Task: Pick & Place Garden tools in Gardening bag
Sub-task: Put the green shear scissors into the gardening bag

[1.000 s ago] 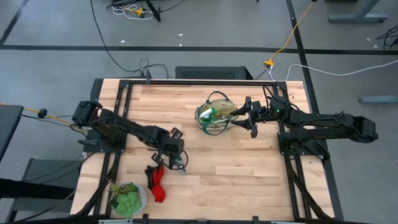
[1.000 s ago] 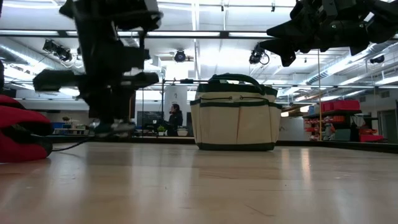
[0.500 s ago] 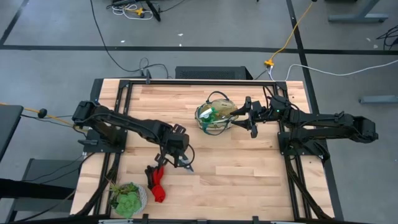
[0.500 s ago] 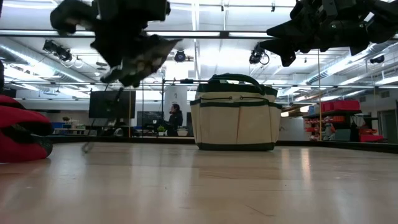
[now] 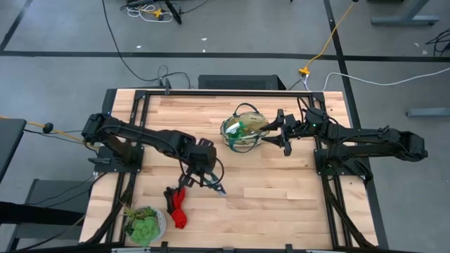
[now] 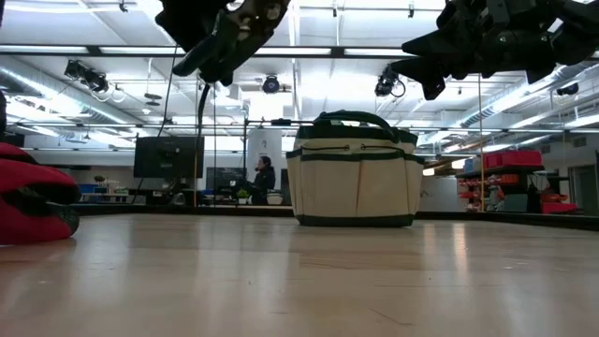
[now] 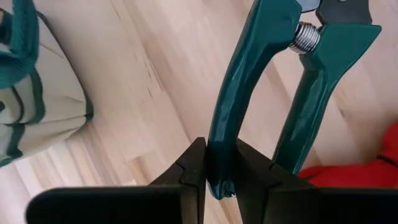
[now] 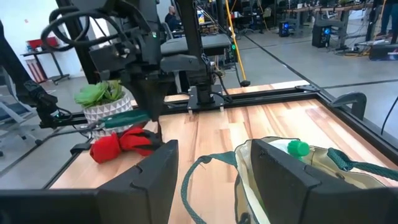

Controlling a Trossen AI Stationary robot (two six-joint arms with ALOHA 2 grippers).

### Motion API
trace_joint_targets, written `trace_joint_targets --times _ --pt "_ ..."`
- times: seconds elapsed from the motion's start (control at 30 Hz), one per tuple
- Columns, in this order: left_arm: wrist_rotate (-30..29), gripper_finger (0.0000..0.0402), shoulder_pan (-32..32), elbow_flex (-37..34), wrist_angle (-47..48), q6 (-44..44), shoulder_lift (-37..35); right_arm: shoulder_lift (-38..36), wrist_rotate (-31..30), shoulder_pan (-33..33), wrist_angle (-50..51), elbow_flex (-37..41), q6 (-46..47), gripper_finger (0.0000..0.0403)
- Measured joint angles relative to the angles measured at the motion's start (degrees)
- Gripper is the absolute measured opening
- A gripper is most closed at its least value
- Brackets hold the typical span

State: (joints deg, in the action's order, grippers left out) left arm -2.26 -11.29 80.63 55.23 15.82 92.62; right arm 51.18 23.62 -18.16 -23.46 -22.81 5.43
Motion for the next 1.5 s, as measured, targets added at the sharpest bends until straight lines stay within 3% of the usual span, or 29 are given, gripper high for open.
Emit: trace_joint_targets --times 0.23,0.83,1.0,1.33,1.5 --pt "1.9 0.0060 3.2 3.7 -0.4 -0.4 0.0 0.0 0.0 0.0 0.0 0.0 -0.2 0.0204" --pt "9.9 0.0060 16.0 21.7 -1.1 4.7 0.0 0.0 -0.1 0.0 -1.1 0.0 -3.0 0.0204" --pt "12.5 0.0060 18.1 23.5 -5.1 5.1 0.0 0.0 -2.3 0.1 -5.1 0.0 -5.2 0.0204" --pt "25.6 0.0060 23.3 23.5 -15.3 4.5 0.0 0.0 -9.7 3.5 -16.4 -0.1 -10.4 0.0204" --pt "28.4 0.0060 24.6 23.5 -16.4 3.9 0.0 0.0 -9.7 4.3 -11.6 -5.0 -8.8 0.0204"
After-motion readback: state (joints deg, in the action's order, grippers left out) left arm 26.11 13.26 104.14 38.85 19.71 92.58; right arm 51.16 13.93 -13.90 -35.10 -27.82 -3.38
